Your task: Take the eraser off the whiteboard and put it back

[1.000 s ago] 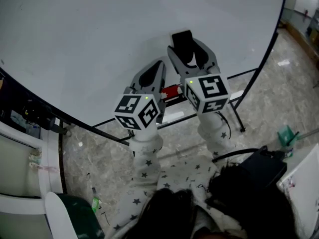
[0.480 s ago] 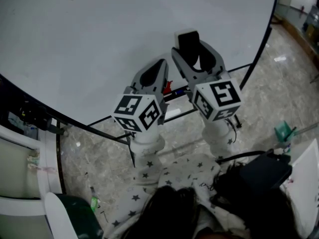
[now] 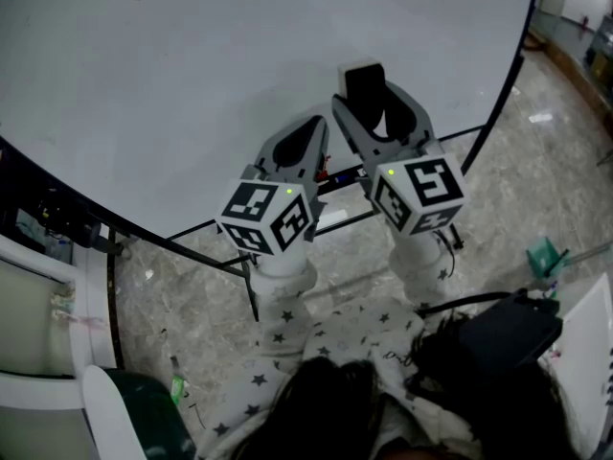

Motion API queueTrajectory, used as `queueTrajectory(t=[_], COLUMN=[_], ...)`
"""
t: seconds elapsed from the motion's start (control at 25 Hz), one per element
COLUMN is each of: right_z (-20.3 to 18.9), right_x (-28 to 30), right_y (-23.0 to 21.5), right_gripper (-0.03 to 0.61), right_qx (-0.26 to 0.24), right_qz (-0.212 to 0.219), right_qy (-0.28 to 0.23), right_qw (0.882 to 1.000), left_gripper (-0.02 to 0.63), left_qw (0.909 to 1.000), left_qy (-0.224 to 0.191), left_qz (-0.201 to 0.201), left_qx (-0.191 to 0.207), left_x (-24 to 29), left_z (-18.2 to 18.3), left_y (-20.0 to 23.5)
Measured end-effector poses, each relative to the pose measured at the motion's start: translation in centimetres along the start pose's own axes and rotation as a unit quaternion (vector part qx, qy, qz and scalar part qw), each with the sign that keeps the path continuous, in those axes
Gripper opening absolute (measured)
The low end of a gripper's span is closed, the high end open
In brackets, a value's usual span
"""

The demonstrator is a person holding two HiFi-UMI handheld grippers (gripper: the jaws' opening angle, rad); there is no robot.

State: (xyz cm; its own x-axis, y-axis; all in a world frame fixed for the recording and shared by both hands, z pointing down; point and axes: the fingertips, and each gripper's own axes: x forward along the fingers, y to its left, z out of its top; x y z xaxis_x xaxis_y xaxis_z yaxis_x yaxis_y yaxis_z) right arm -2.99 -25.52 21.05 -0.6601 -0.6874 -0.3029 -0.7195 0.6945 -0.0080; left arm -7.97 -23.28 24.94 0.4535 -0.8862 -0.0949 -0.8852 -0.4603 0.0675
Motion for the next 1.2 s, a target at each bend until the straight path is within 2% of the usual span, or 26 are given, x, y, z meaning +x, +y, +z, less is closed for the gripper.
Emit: queueTrajectory(t=[0.68,1.2], right_z=[-0.4,0.8], right_x=[0.1,0.5], right_y=[-0.5,0.5], right_gripper=[0.259,0.259], right_qx=[0.001,-0.013], right_qz=[-0.003,0.015], right_qy=[-0.002,-0.028], right_qw=[1.0,0.999], left_gripper=[0.002,0.002], left_qw=[0.9999,0.9999], left_qy=[-0.005,-0.015], left_qz=[-0.004,-0.001], left_qx=[-0.015,-0.004], left_x=[-0.3,-0.6], left_z=[0.0,0.4], left_y=[0.0,-0.6])
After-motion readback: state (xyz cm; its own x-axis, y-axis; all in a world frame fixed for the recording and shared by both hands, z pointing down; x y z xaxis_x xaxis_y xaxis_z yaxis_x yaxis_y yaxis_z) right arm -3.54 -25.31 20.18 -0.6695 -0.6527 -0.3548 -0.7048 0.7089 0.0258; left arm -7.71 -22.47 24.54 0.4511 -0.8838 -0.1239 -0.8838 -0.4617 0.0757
